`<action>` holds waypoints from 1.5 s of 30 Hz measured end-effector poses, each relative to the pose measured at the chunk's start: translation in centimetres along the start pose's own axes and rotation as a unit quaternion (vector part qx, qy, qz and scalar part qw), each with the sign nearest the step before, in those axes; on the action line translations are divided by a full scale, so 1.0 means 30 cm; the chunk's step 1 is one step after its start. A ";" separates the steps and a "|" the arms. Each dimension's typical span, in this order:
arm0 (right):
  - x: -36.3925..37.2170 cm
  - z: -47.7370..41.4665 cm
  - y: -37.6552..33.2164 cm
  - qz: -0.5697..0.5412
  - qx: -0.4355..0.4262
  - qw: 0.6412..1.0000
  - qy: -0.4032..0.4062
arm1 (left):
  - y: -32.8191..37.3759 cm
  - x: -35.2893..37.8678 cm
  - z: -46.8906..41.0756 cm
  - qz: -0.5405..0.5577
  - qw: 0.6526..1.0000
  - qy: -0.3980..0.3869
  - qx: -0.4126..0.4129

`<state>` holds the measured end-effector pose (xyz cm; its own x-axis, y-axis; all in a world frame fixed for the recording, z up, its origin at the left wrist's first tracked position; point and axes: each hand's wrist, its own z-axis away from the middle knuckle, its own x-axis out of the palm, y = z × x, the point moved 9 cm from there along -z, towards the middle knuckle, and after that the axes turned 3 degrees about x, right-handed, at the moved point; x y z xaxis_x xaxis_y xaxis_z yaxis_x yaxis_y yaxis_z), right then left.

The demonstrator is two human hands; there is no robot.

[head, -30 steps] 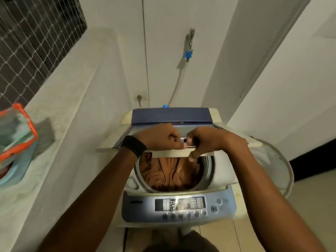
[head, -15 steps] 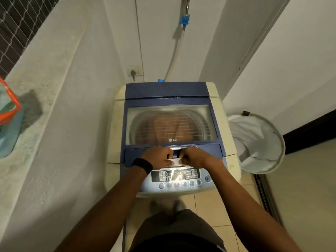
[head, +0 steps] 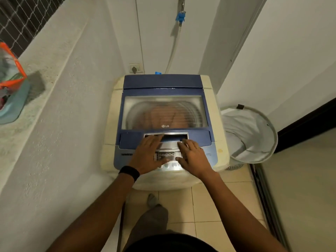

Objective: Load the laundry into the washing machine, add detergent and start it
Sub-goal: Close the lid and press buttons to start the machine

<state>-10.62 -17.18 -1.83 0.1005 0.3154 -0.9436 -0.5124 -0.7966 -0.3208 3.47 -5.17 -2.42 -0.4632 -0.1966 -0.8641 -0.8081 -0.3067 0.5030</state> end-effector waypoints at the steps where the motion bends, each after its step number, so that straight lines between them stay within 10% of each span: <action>1: 0.009 0.039 0.019 0.000 0.008 1.000 -0.001 | -0.002 0.011 0.030 -0.015 1.000 -0.002 0.000; 21: -0.027 0.298 0.183 0.068 0.077 0.994 -0.026 | -0.073 0.030 0.210 -0.290 0.943 -0.123 -0.109; 45: -0.083 0.195 0.239 -0.053 0.148 0.987 -0.032 | -0.085 0.023 0.162 -0.315 0.920 -0.212 -0.095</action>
<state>-19.53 -20.65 -1.30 0.1178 0.4285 -0.8958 -0.7295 -0.5747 -0.3708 3.44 0.00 -4.39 -0.0579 0.4442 -0.8940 -0.9054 -0.4007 -0.1405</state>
